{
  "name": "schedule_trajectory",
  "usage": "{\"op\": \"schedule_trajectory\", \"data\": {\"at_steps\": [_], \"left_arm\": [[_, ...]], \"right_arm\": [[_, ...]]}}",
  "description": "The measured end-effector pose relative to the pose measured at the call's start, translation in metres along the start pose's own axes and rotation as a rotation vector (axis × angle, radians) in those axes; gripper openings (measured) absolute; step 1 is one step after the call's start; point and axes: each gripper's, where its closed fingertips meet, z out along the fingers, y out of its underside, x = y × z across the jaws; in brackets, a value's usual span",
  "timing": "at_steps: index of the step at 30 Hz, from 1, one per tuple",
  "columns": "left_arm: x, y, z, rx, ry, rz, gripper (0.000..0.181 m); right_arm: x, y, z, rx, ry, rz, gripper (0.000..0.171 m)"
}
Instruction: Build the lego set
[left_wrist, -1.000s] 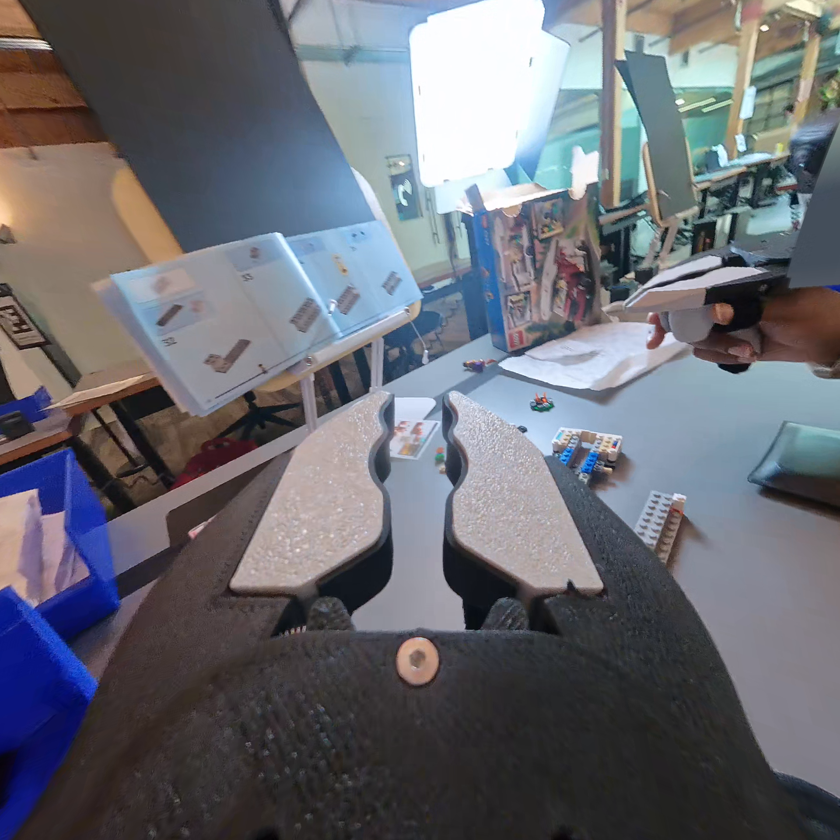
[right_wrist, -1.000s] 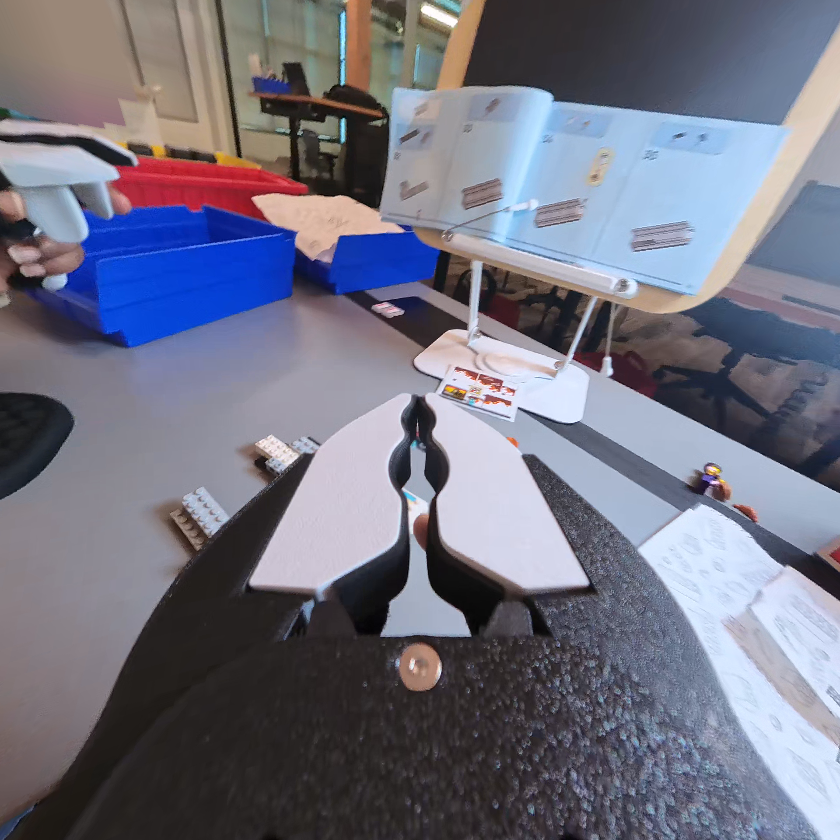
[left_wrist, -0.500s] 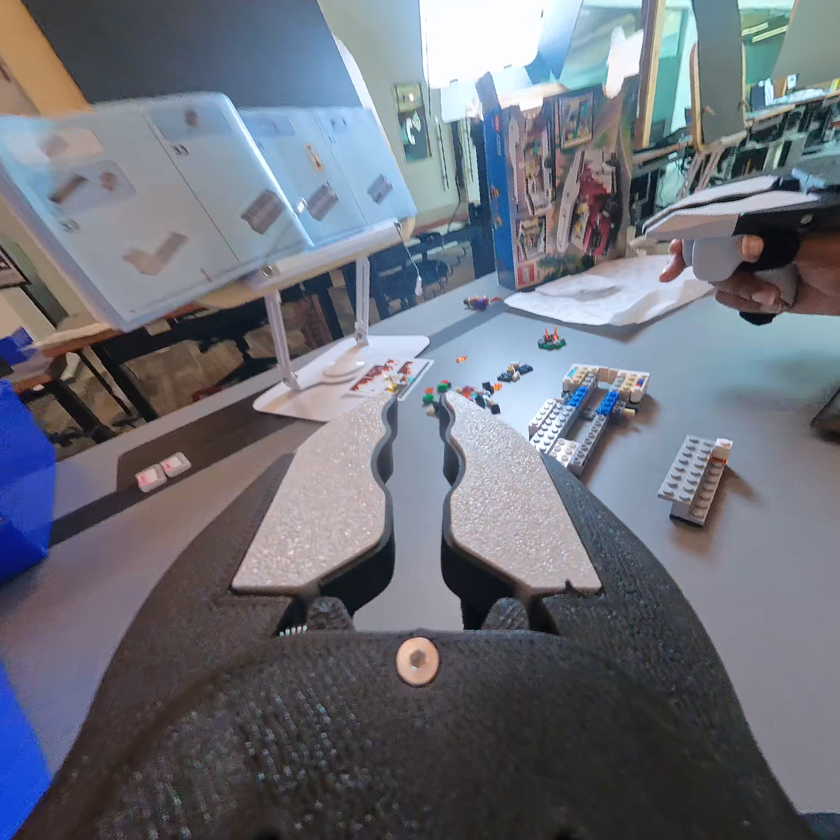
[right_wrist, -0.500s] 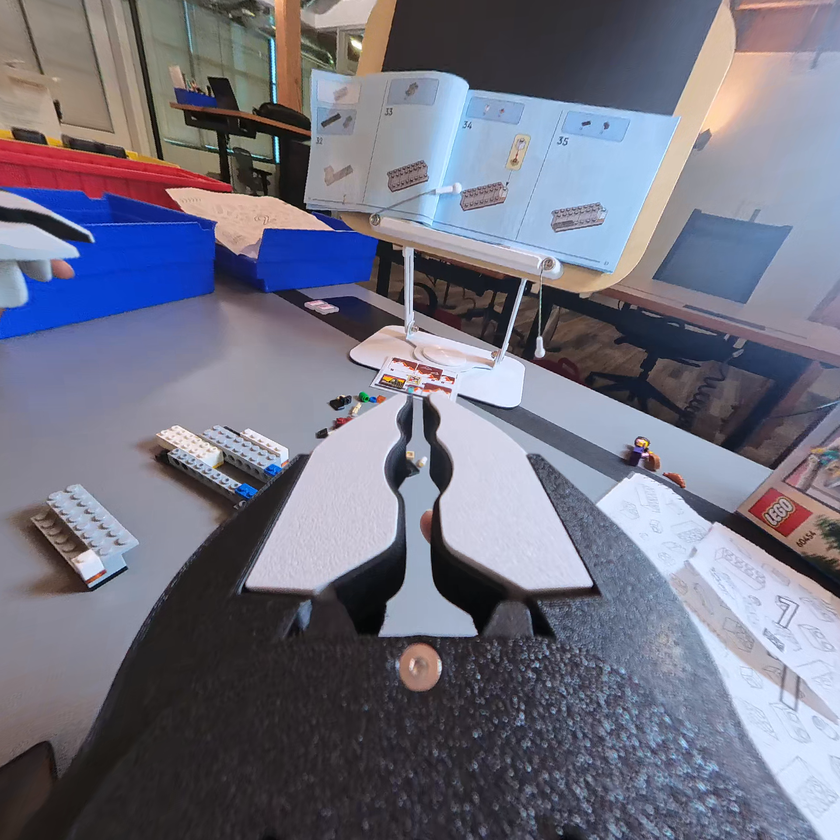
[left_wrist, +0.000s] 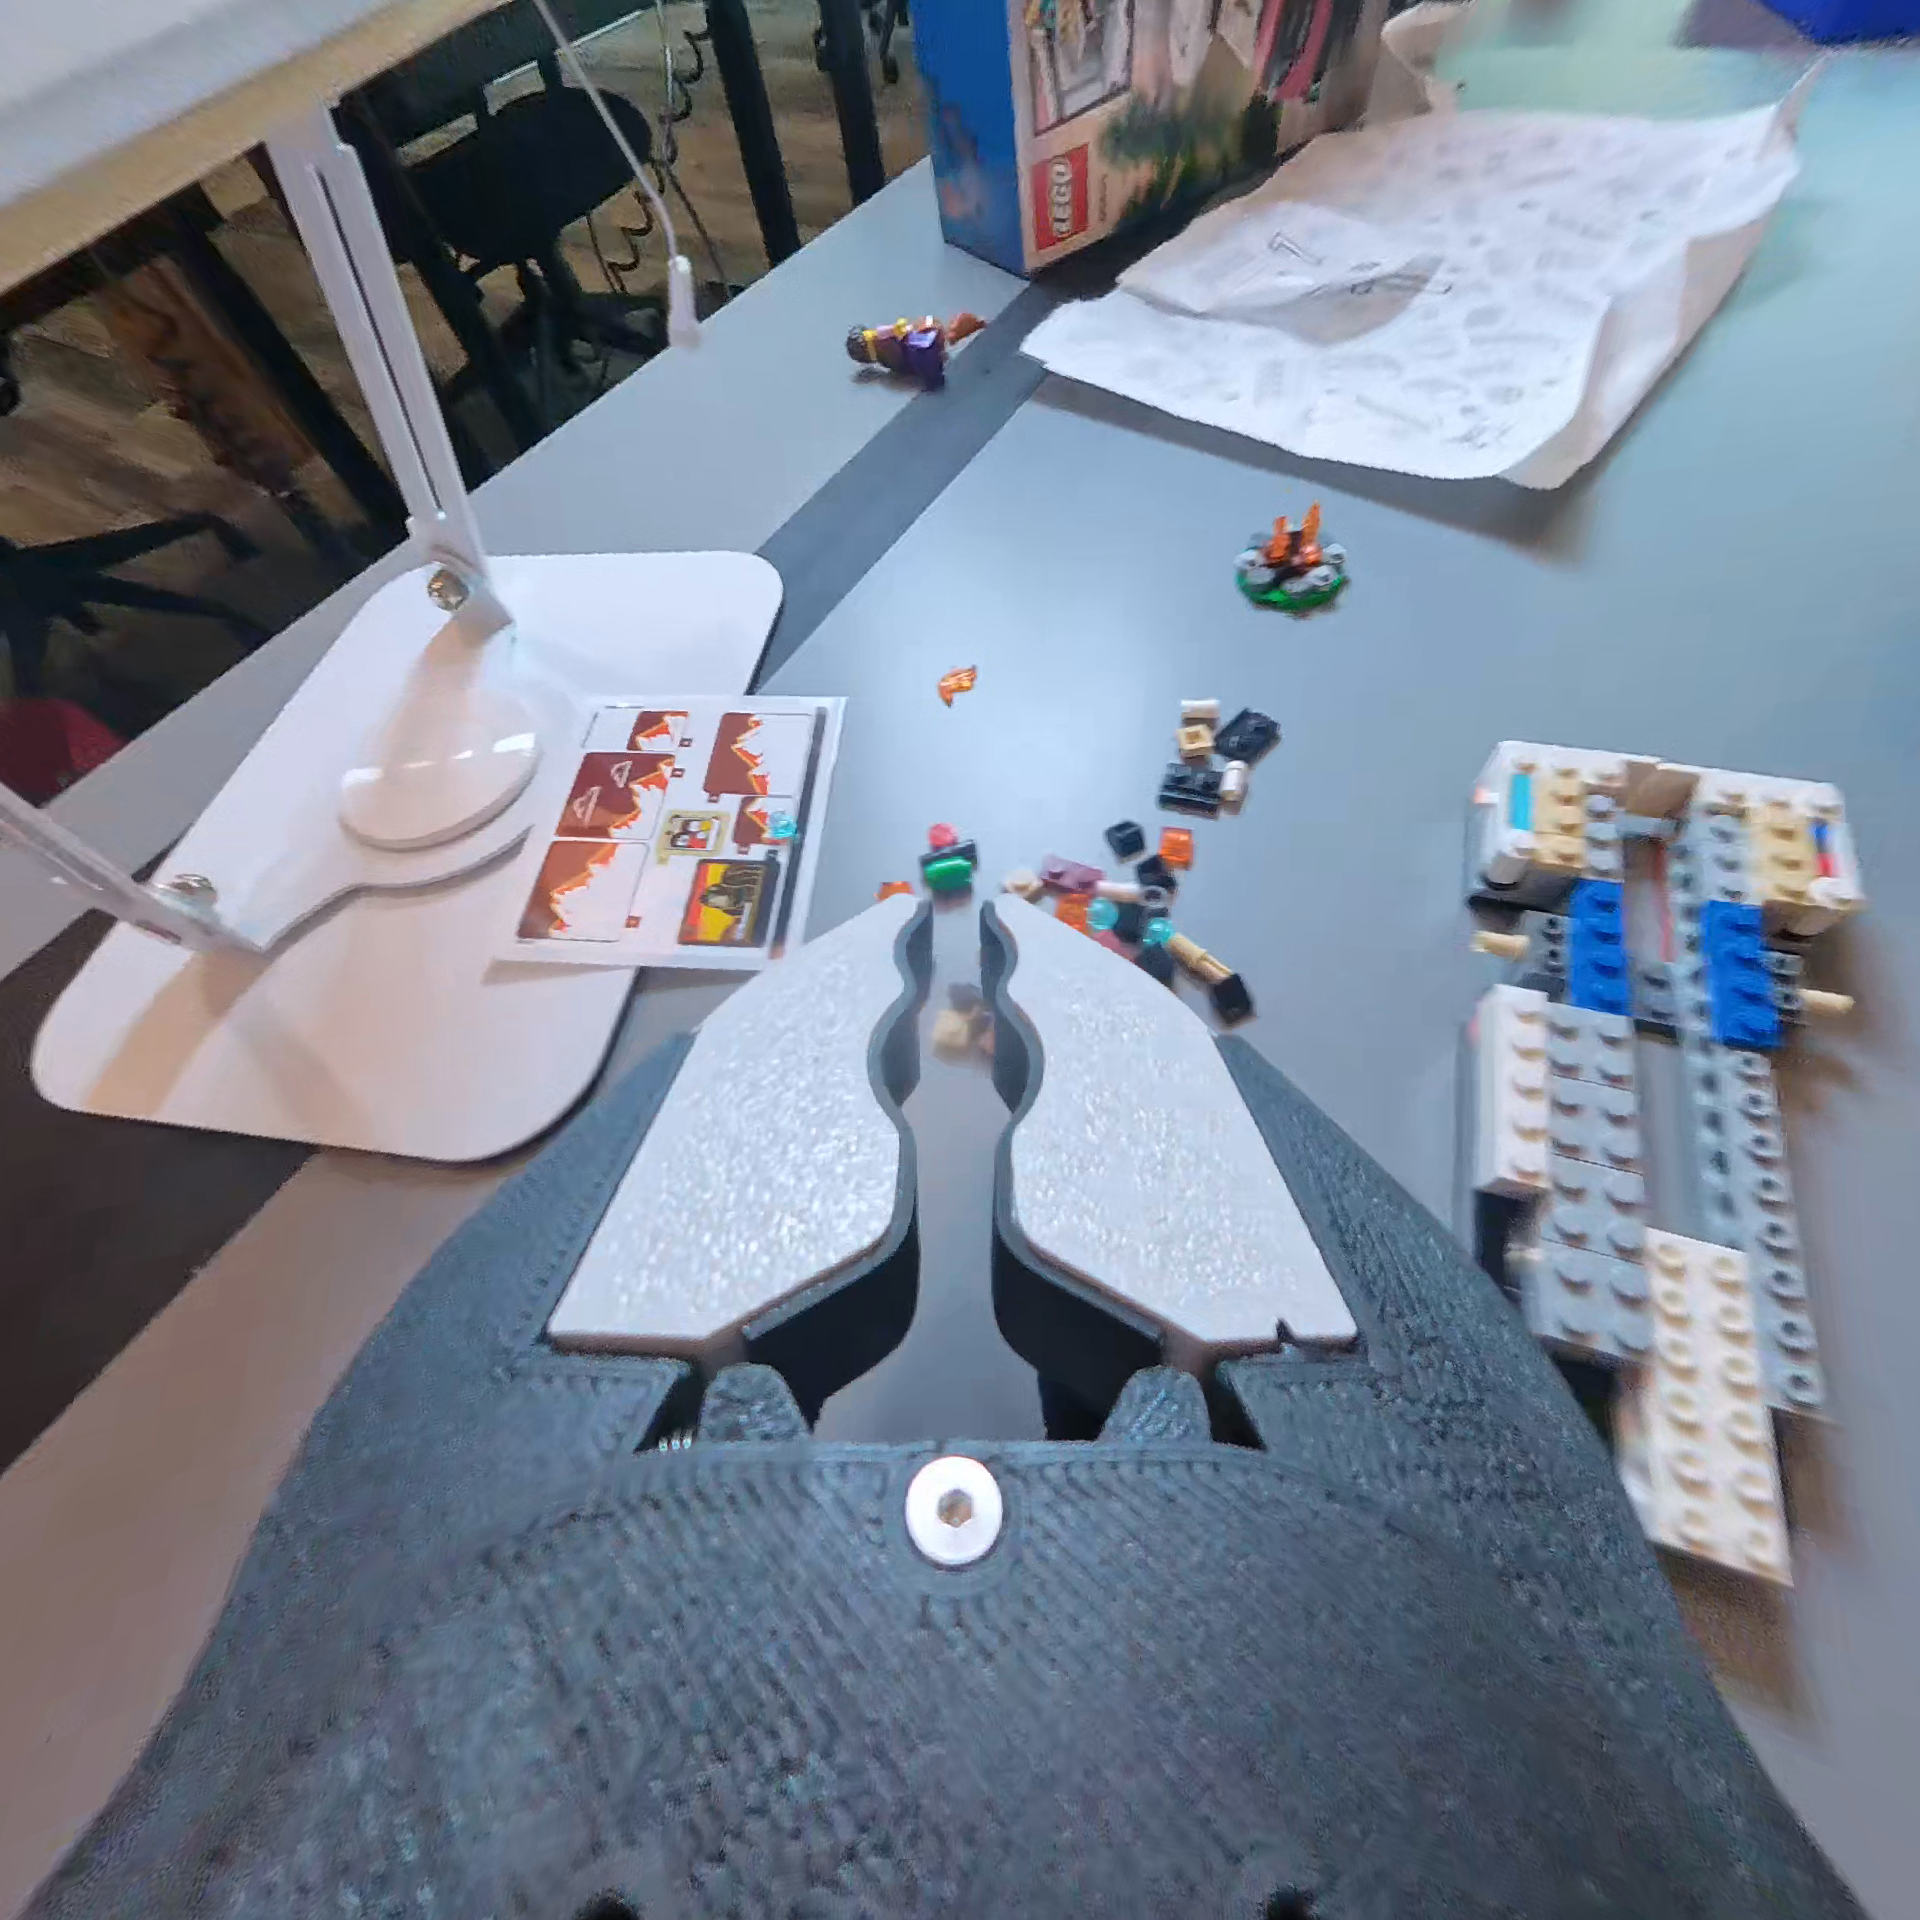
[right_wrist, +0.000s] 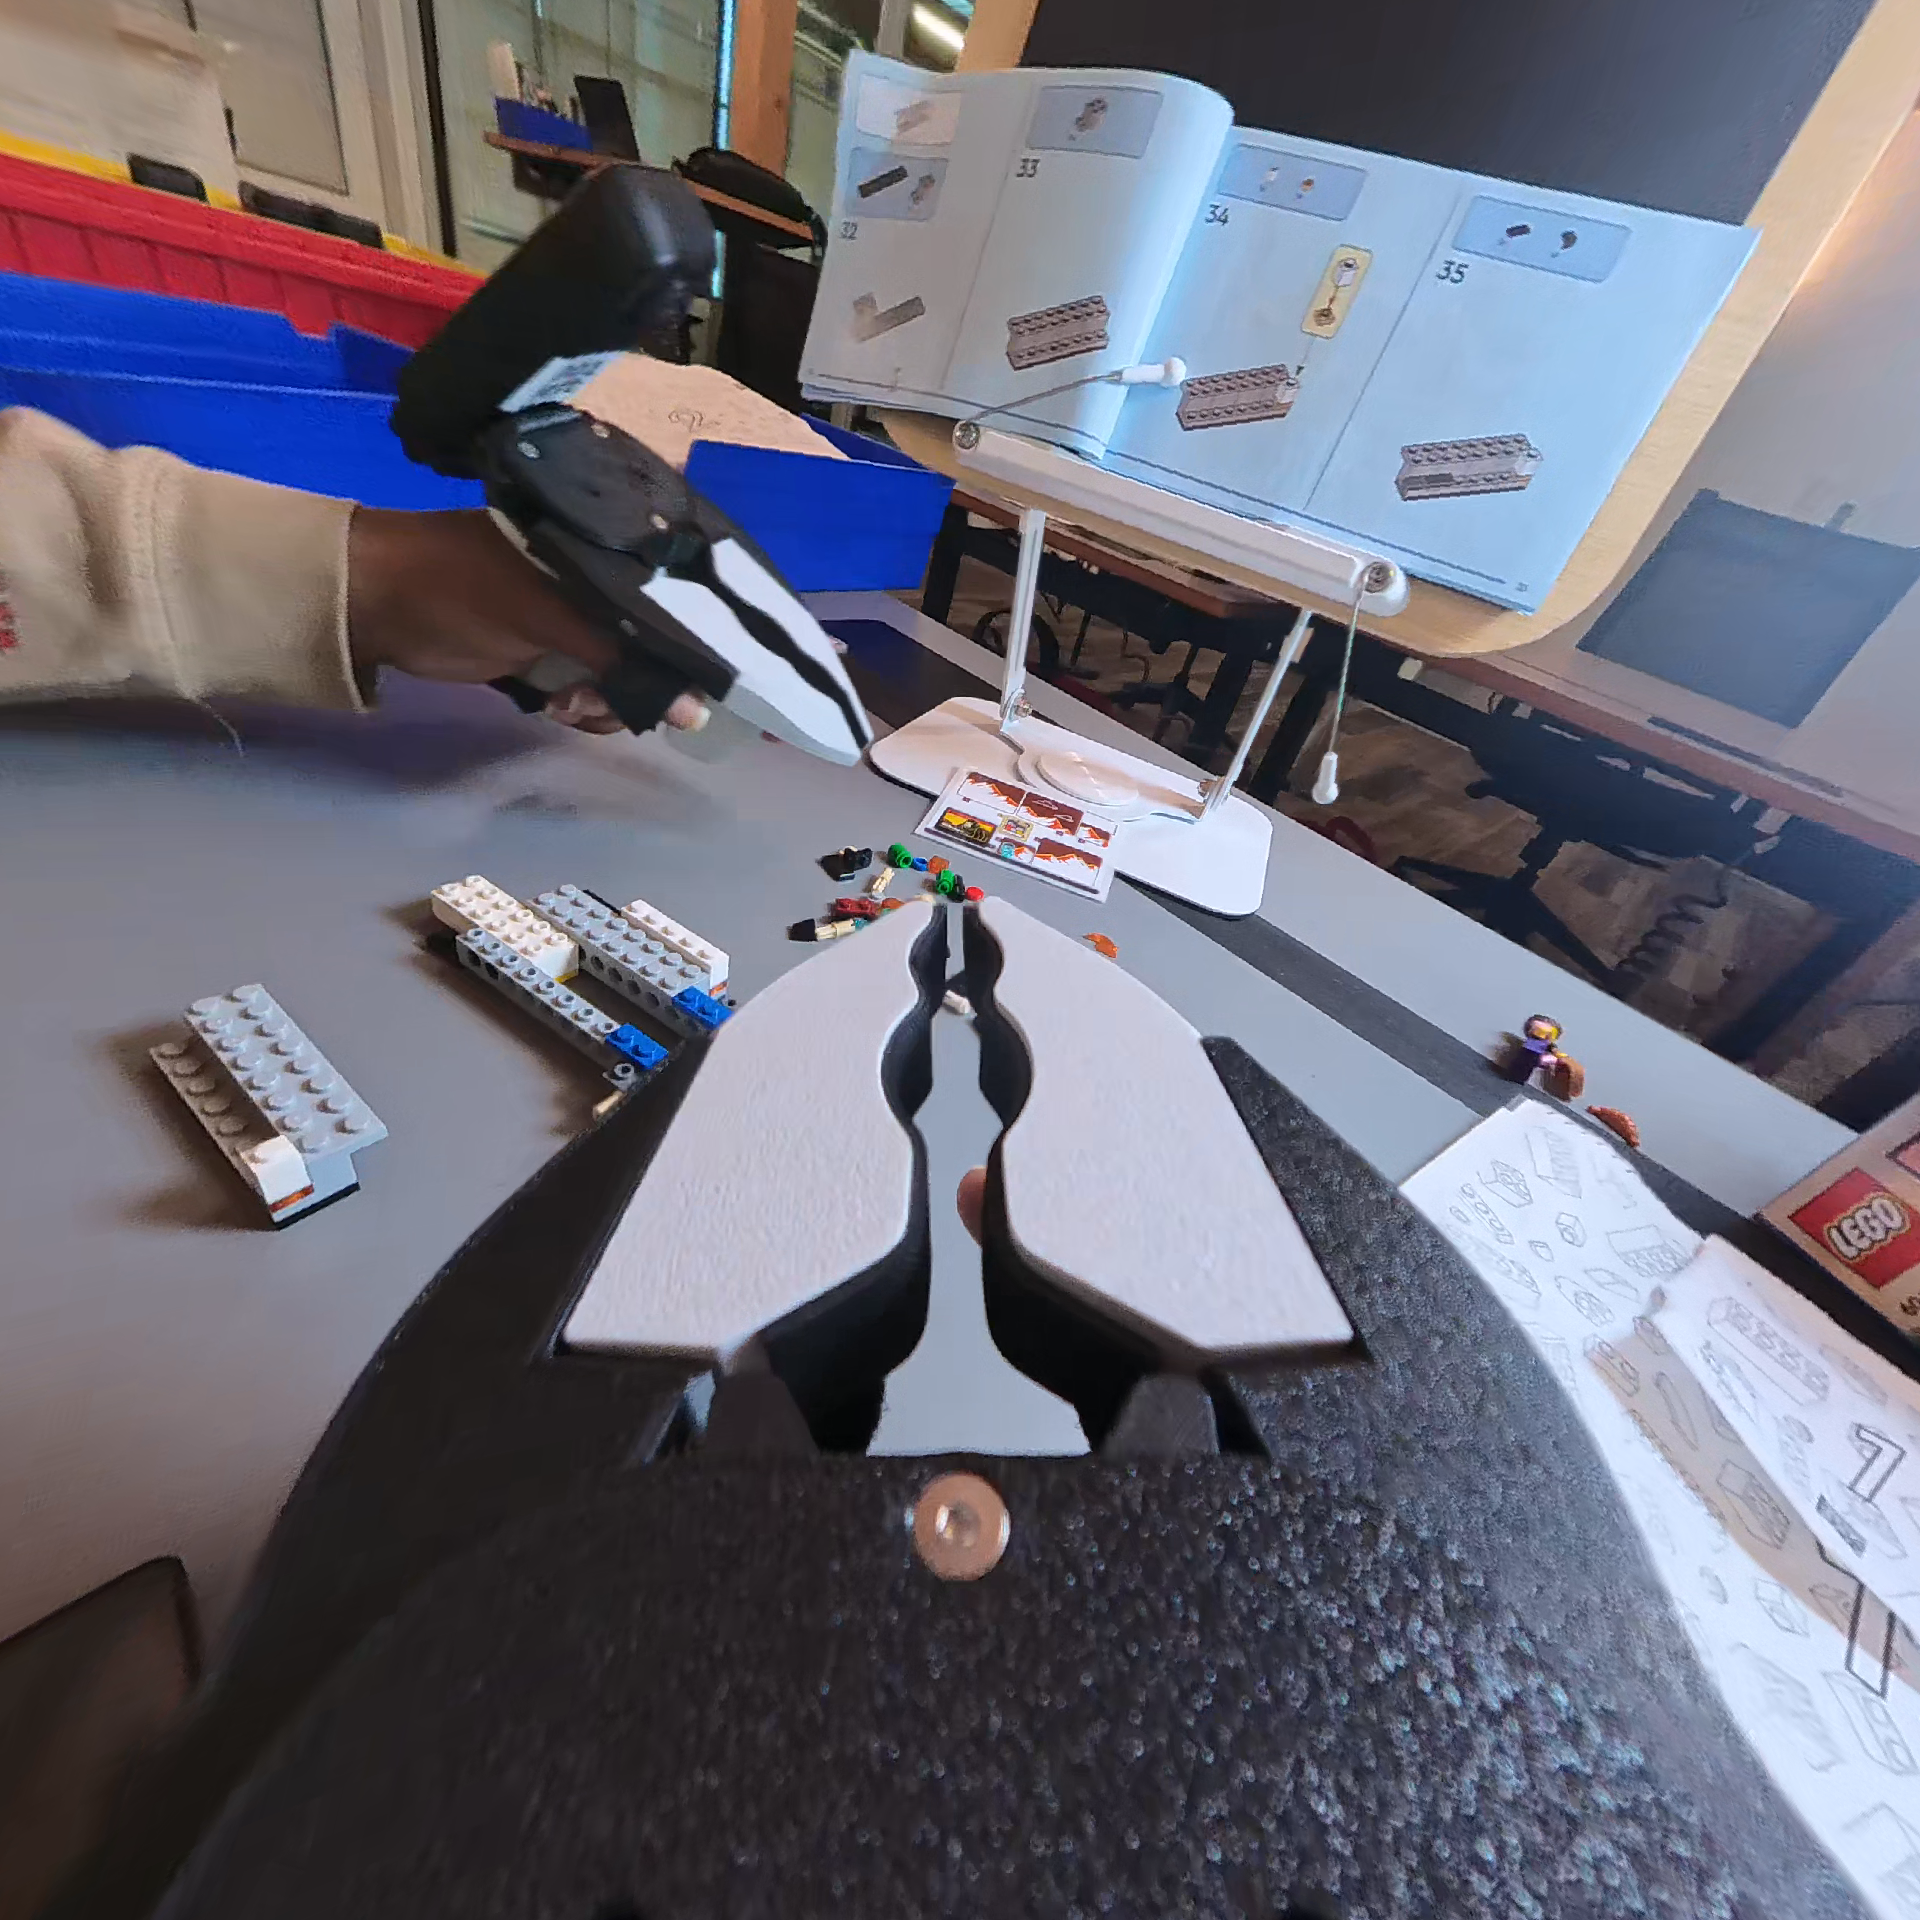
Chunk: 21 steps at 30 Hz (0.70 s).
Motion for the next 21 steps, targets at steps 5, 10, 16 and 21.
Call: {"op": "schedule_trajectory", "data": {"at_steps": [5,10,16,21], "left_arm": [[-0.012,0.006,0.011,-0.041,0.023,0.044,0.012],[-0.014,0.018,0.004,-0.052,0.032,0.017,0.013],[0.000,0.028,0.001,-0.119,0.108,0.073,0.011],[0.005,0.034,0.013,-0.160,0.132,0.086,0.013]], "right_arm": [[-0.010,0.000,0.001,-0.009,-0.019,-0.095,0.002],[-0.013,-0.001,0.001,-0.008,-0.025,-0.115,0.001],[-0.012,0.002,0.002,-0.018,-0.029,-0.095,0.001],[-0.016,0.005,0.003,-0.028,-0.041,-0.103,0.001]]}}
